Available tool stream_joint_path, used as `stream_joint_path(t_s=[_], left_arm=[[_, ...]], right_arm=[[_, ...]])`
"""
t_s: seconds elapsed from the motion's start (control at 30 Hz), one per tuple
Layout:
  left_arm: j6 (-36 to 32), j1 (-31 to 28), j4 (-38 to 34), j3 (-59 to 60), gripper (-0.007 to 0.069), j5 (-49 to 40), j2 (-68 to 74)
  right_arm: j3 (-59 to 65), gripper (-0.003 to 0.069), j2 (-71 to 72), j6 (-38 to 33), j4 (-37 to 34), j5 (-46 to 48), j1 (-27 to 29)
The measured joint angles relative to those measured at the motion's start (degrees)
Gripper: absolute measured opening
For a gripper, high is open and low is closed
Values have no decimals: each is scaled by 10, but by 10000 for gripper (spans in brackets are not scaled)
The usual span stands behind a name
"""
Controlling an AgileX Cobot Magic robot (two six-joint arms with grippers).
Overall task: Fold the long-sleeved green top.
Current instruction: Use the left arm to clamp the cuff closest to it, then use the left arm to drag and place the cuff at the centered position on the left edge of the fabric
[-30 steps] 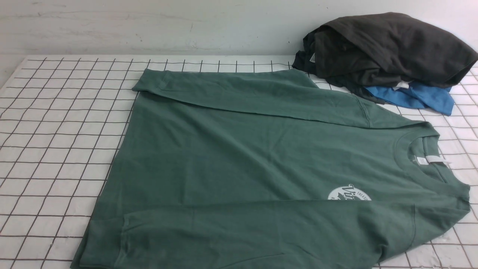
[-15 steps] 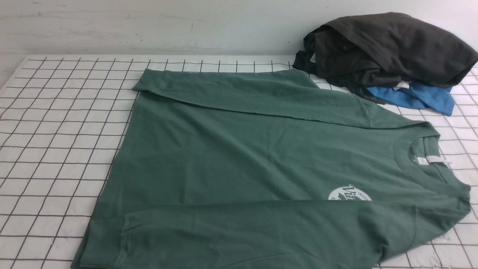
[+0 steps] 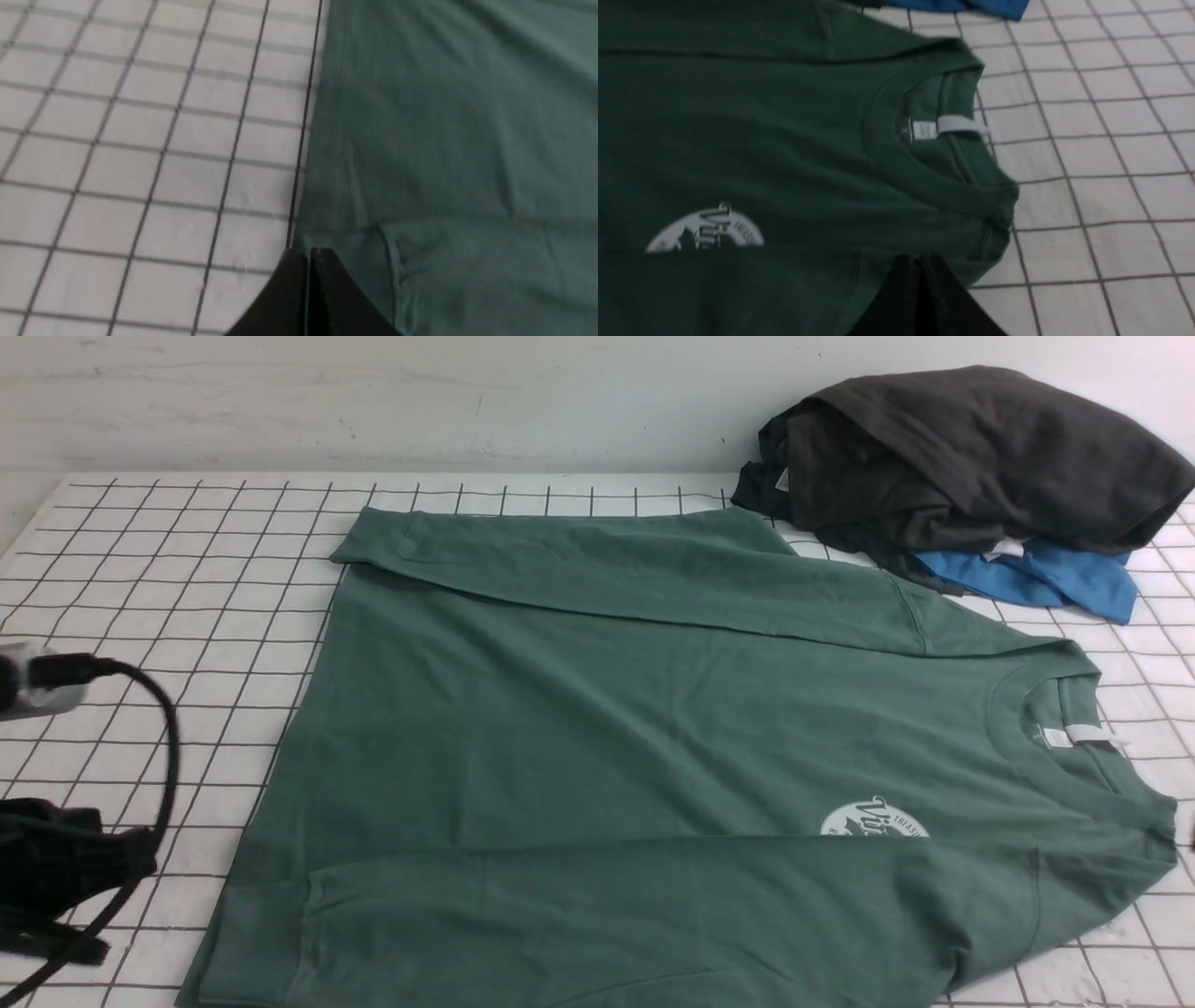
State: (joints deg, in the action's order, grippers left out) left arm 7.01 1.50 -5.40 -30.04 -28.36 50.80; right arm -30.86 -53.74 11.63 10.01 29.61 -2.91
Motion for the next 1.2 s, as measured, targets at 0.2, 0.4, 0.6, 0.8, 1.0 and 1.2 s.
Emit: stream_joint_path(t_s=[0.2,0.4,0.6,0.8,1.0,1.2], left_arm=[[-118,6,-72,-99,31,-98,173],[-160,6,-88,-159,244,-136,311],[-156,6,-75,-202,405,-138,441],[-156,6,-71,-210,269,-133,475],[-157,6,-71,-212,34,-135,438],[-167,19,-71,-269,20,-140,358]], right_arm=[[-95,-15,-138,-140,-75,77,-98],[-138,-15,-190,-201,-130,87,-128],[-139,-15,-198,-226,-147,90,-129],[-140,-15,-200,-233,-148,90,-129],[-140,-15,-200,-236,-148,90,-129],[-140,-15,-200,-238,-148,85,-129]])
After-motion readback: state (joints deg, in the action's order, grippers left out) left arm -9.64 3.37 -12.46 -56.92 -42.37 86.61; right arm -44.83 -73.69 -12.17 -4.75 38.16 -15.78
